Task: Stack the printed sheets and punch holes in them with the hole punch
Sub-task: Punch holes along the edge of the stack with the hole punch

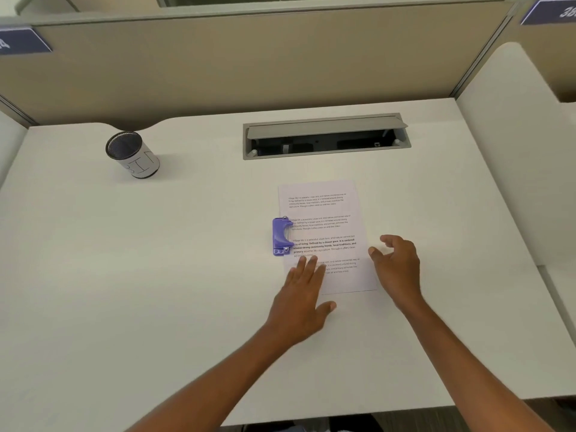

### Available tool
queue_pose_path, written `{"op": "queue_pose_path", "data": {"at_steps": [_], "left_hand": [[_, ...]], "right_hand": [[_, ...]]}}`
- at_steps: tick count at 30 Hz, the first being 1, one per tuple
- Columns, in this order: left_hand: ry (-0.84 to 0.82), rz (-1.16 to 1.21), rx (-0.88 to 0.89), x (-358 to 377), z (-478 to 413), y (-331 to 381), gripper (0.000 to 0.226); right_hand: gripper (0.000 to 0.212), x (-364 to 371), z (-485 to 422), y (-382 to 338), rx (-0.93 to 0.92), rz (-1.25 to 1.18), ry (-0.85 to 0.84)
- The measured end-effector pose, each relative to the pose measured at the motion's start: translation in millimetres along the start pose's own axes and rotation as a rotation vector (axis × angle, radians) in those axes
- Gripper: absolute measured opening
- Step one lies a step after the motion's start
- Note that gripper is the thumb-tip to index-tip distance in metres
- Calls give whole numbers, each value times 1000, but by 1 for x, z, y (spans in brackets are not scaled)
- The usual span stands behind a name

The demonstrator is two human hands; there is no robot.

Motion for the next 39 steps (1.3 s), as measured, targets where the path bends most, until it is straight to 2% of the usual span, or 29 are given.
{"op": "queue_pose_path", "data": {"at_steps": [6, 11, 17, 20, 22, 26, 29, 34, 39], "left_hand": [[-87, -122, -17, 20, 9, -3, 81], [-103, -100, -53, 25, 11, -7, 77], [-108, -59, -60, 25, 9, -9, 75], [-109, -44, -61, 22, 7, -10, 72], [-113, -34, -63, 21, 6, -11, 70], [-126, -26, -72, 19, 5, -11, 70], [-138, -39, -63, 21, 6, -11, 72], [-125, -56, -41, 24, 8, -12, 75], [-50, 56, -41, 17, 9, -12, 69]], "right_hand": [[35, 2, 18, 9, 71, -47, 29], [36, 7, 19, 10, 97, -78, 42], [31, 15, 14, 9, 265, -277, -42], [37, 18, 3, 2, 245, -275, -63], [30, 20, -10, -2, 240, -270, -74], [13, 30, -35, -13, 280, -302, -229], [8, 36, -47, -23, 257, -262, -291], [6, 41, -55, -29, 216, -209, -306], [6, 34, -56, -22, 216, -233, -289]]}}
Point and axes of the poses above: each hand's wrist, its own z-axis away from the middle knuckle, its own x-axis out of the palm, y = z × x, the point moved 4 cm from there along -z, towards the middle knuckle, and after that the axes turned 14 degrees about y, right-handed, at the moved point
